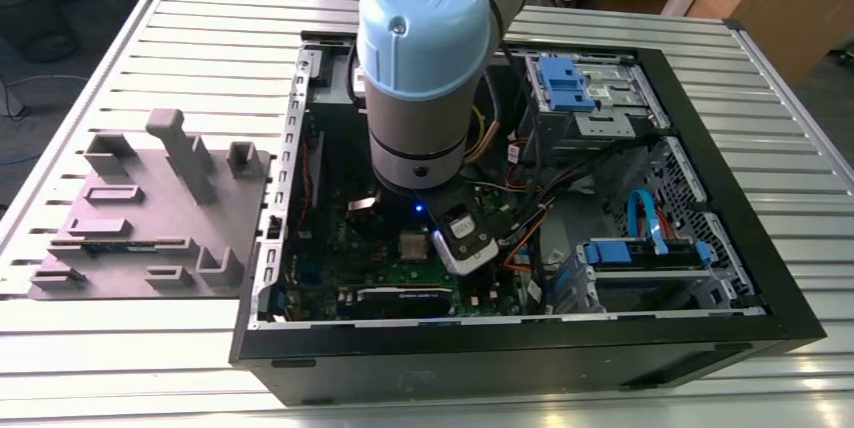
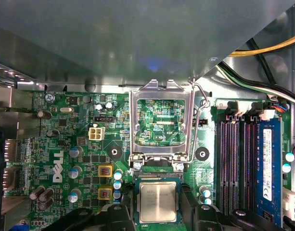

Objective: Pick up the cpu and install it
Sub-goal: 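Place the cpu into insertion slot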

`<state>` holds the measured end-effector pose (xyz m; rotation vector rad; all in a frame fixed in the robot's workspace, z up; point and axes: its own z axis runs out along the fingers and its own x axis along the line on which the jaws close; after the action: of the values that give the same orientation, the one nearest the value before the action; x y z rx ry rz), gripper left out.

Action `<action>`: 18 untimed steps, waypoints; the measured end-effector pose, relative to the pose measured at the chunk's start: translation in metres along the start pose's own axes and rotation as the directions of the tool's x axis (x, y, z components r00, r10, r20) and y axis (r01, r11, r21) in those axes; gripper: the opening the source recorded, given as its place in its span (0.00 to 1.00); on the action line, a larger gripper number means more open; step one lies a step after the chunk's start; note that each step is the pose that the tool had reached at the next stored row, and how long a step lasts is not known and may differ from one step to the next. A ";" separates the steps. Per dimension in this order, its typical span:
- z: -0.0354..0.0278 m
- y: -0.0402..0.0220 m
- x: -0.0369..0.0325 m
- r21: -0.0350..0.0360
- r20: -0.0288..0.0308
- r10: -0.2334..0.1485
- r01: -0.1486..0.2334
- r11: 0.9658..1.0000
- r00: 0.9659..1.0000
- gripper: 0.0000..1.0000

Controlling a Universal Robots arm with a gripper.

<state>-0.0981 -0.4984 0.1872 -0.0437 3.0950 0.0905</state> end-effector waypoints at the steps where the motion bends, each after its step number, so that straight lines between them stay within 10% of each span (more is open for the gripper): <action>1: 0.0001 0.0000 -0.0001 0.000 0.000 0.000 0.000 1.000 1.000 0.48; 18: -0.0113 0.0006 -0.0005 0.000 0.000 0.000 0.000 1.000 1.000 0.60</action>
<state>-0.0981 -0.4984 0.1986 -0.0436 3.0951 0.0901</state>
